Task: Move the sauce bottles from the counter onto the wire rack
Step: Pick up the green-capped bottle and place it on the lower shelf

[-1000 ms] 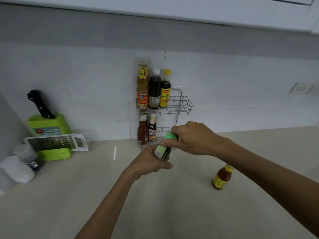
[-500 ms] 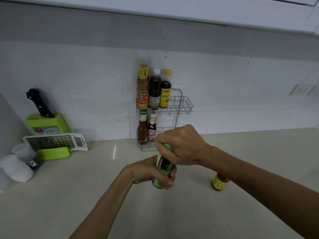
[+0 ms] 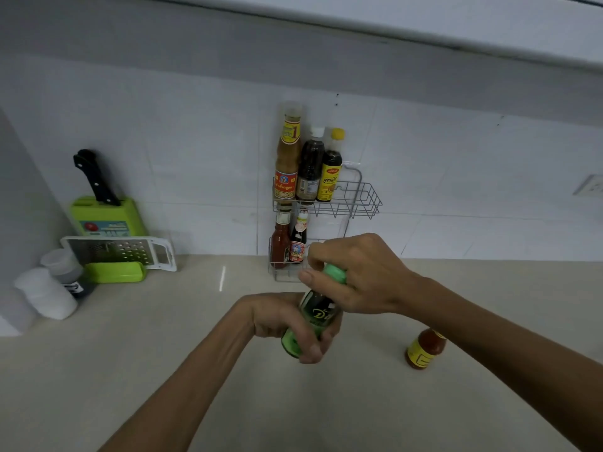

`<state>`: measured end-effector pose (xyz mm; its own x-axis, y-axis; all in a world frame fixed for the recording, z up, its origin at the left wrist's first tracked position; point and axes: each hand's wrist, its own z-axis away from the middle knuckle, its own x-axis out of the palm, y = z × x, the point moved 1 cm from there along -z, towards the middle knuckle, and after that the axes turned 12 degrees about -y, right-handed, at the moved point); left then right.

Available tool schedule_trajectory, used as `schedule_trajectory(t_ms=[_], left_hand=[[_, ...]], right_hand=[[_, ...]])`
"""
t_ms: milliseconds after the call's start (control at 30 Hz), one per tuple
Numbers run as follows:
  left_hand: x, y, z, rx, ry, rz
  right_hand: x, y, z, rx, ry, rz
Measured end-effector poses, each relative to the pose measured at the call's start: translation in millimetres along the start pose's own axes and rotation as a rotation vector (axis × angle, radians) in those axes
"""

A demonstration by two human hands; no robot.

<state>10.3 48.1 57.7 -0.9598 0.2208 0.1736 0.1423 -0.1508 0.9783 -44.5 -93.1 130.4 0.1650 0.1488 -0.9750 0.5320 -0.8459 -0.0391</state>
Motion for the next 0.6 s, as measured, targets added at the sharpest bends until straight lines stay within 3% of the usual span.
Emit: schedule_trajectory(t_ms=[67, 167, 433, 533, 600], left_hand=[[0, 3, -3, -0.006, 0.061, -0.048], [0, -3, -10, 0.026, 0.33, -0.075], [0, -35, -40, -0.017, 0.923, -0.078], [-18, -47, -46, -0.067, 1.113, -0.345], [-35, -58, -47, -0.189, 1.165, -0.512]], right_hand=[[-1, -1, -2, 0.007, 0.044, 0.045], [6, 9, -5, 0.114, 0.082, 0.096], [50, 43, -9, 0.34, -0.037, 0.042], [59, 59, -13, 0.622, -0.128, -0.046], [63, 63, -16, 0.704, -0.119, -0.181]])
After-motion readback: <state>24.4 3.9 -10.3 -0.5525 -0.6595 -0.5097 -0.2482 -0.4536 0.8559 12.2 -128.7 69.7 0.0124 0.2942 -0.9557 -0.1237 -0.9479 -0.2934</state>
